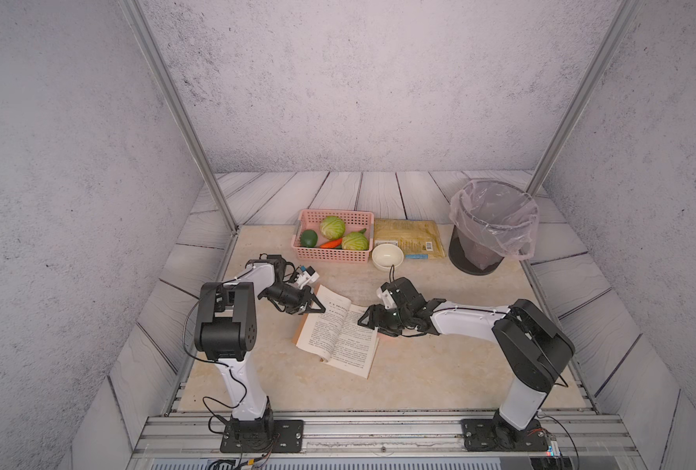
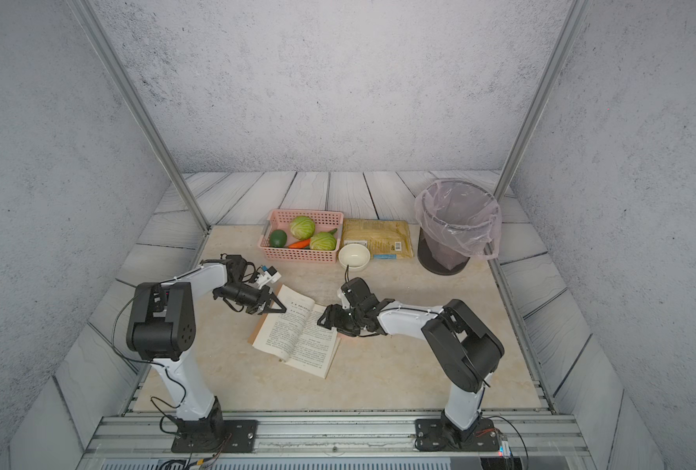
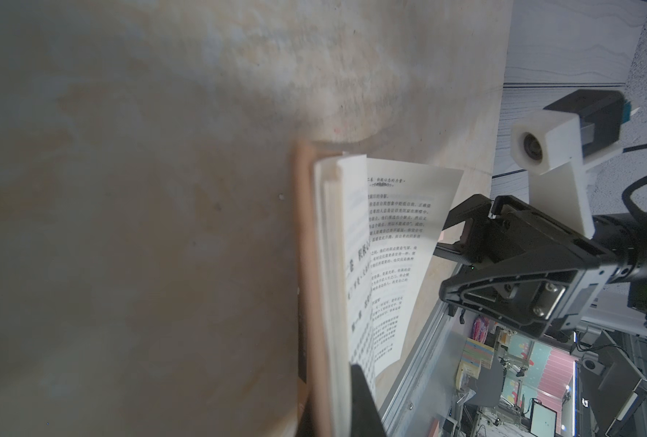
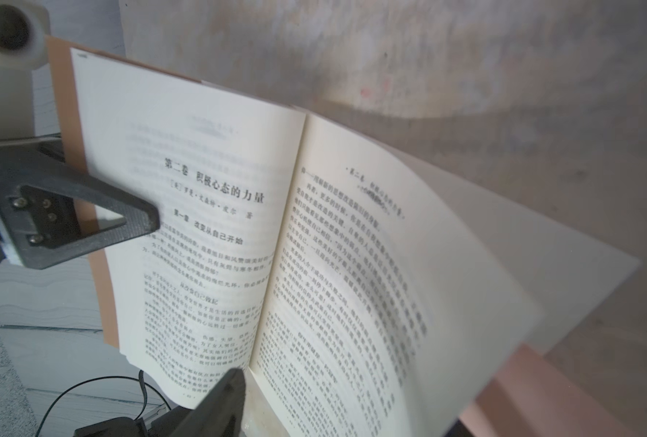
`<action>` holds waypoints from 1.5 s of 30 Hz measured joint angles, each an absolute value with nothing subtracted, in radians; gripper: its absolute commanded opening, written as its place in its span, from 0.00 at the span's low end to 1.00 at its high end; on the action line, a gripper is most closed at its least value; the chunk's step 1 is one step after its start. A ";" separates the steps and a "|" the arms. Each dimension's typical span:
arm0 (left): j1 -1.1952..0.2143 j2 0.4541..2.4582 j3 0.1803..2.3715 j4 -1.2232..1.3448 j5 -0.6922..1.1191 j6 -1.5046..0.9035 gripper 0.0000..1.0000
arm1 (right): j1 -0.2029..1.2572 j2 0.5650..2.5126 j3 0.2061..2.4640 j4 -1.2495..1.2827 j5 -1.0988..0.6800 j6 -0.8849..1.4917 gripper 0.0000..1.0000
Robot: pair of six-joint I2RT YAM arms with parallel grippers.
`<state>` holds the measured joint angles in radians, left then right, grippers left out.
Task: Peel off the used sticky note
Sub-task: Turn the page of the book at the center of the board.
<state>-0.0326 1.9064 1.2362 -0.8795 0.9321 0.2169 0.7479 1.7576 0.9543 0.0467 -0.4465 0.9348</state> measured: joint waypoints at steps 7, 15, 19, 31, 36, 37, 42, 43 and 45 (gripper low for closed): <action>-0.033 1.906 1.236 -0.879 0.932 0.217 0.00 | 0.752 1.758 0.953 0.066 -0.474 0.934 0.68; -0.033 1.906 1.236 -0.879 0.932 0.217 0.00 | 0.808 1.761 1.023 0.070 -0.546 0.916 0.68; -0.033 1.906 1.236 -0.879 0.932 0.217 0.00 | 0.823 1.781 1.035 0.130 -0.593 0.936 0.68; -0.033 1.906 1.236 -0.881 0.939 0.217 0.04 | 0.835 1.875 1.071 0.235 -0.652 0.971 0.69; -0.033 1.906 1.236 -0.882 0.941 0.218 0.18 | 0.835 1.898 1.076 0.283 -0.660 0.988 0.69; -0.033 1.906 1.236 -0.883 0.940 0.220 0.22 | 0.835 1.905 1.081 0.290 -0.662 0.991 0.69; -0.033 1.906 1.236 -0.883 0.939 0.226 0.38 | 0.838 1.938 1.108 0.316 -0.667 0.999 0.69; -0.033 1.906 1.236 -0.883 0.940 0.228 0.40 | 0.838 1.944 1.114 0.321 -0.669 1.000 0.69; -0.033 1.906 1.236 -0.884 0.939 0.228 0.43 | 0.839 1.954 1.123 0.329 -0.672 1.002 0.69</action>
